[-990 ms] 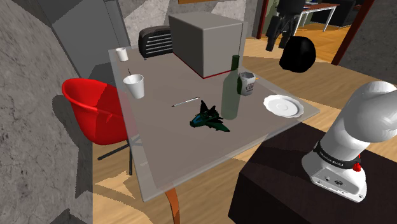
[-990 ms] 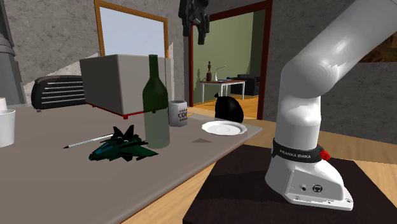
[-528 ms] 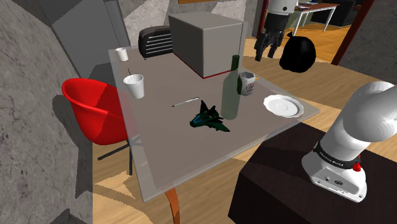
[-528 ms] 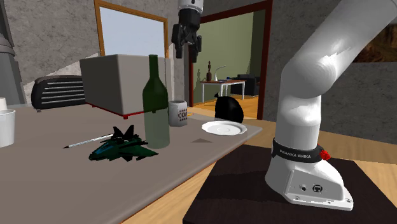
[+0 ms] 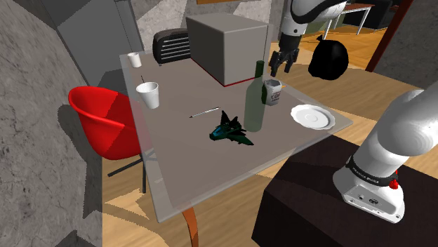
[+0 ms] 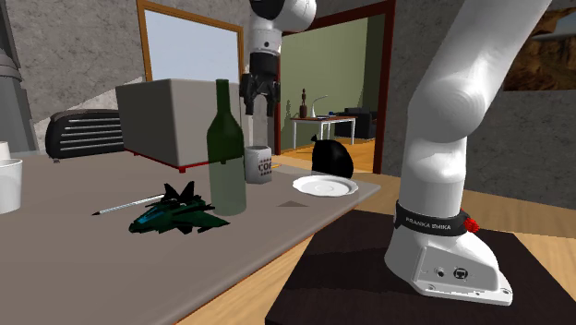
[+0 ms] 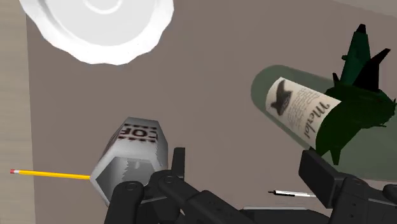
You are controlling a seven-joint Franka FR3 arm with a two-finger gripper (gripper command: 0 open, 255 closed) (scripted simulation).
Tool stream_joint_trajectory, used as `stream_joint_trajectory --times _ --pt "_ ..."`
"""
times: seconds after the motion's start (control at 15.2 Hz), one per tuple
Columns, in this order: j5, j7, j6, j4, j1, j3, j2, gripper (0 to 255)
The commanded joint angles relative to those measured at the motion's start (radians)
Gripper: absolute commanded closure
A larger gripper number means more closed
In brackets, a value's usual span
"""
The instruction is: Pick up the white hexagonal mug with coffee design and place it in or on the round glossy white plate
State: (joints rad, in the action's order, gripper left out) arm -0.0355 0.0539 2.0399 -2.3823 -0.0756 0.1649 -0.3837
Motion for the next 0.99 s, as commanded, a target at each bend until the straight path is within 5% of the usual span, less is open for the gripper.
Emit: stream_joint_trajectory --times 0.0,0.66,0.92 --pt "-0.001 0.011 0.055 0.014 -0.003 0.012 0.063 0" --pt "-0.056 0.108 0.281 0.154 -0.030 0.073 0.415 0" --pt "-0.077 0.125 0.331 0.160 -0.034 0.073 0.471 0"
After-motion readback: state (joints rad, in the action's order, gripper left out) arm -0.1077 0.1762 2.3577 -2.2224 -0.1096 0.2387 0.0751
